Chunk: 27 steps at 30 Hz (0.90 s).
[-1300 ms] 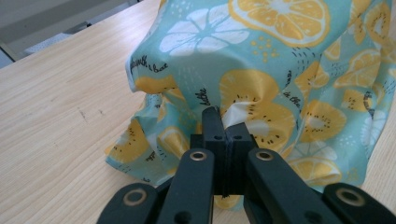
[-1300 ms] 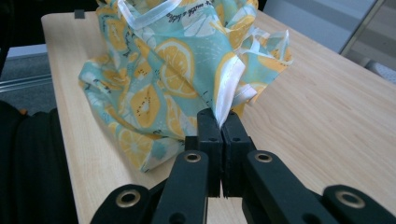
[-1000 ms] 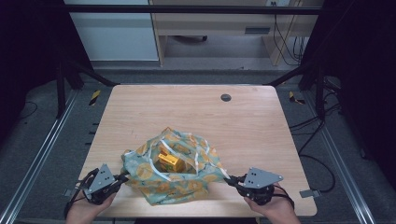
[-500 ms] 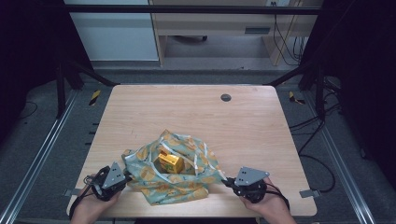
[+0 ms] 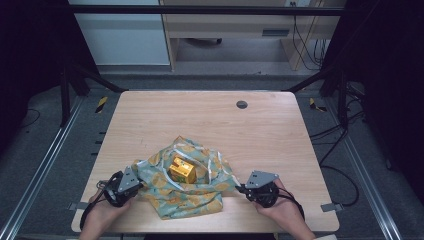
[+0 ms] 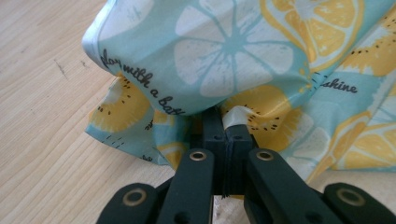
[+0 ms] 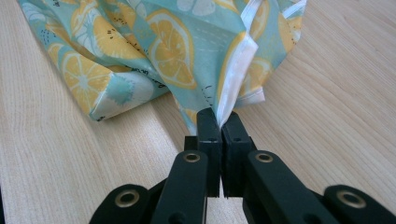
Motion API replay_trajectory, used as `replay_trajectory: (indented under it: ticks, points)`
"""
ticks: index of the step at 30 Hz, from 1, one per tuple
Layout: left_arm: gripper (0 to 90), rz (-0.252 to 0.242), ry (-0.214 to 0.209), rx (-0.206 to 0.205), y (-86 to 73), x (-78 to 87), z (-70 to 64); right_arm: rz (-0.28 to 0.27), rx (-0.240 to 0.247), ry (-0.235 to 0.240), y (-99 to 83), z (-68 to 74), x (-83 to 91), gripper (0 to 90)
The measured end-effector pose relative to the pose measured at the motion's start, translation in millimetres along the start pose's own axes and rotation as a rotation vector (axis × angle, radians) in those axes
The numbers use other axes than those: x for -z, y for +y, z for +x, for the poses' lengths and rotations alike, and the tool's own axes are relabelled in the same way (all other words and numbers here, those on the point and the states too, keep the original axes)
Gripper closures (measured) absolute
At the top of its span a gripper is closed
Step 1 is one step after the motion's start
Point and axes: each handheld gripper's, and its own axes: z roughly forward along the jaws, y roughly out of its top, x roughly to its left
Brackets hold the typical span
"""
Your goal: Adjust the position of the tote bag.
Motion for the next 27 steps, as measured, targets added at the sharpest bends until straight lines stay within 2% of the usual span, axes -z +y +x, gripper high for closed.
replay_trajectory:
  ticks: [14,19,21,22,23,25,27]
  points:
    - [89.9,0.041,0.004,-0.011,3.3,-12.2,2.7,0.03,-0.009,-0.008,-2.0,0.6,-5.0,88.4]
    - [86.2,0.05,0.011,0.004,2.1,-13.8,2.2,0.043,-0.02,-0.011,-4.0,-0.3,-6.3,84.7]
    - [78.3,0.036,0.023,0.025,1.7,-11.6,3.7,0.049,-0.036,-0.018,-5.3,-1.0,-5.6,73.8]
    - [69.5,0.025,0.027,0.039,1.8,-9.7,4.9,0.05,-0.046,-0.027,-5.9,-1.8,-4.2,65.2]
    - [62.8,-0.007,0.028,0.078,1.3,-6.8,6.3,0.044,-0.055,-0.035,-6.1,-2.0,-2.7,59.0]
    - [48.5,-0.043,0.019,0.13,0.4,-1.6,7.3,0.019,-0.078,-0.066,-6.0,-2.7,3.9,44.2]
    - [36.6,-0.074,0.024,0.155,-0.5,5.4,6.4,-0.014,-0.103,-0.088,-6.2,-3.7,11.9,33.6]
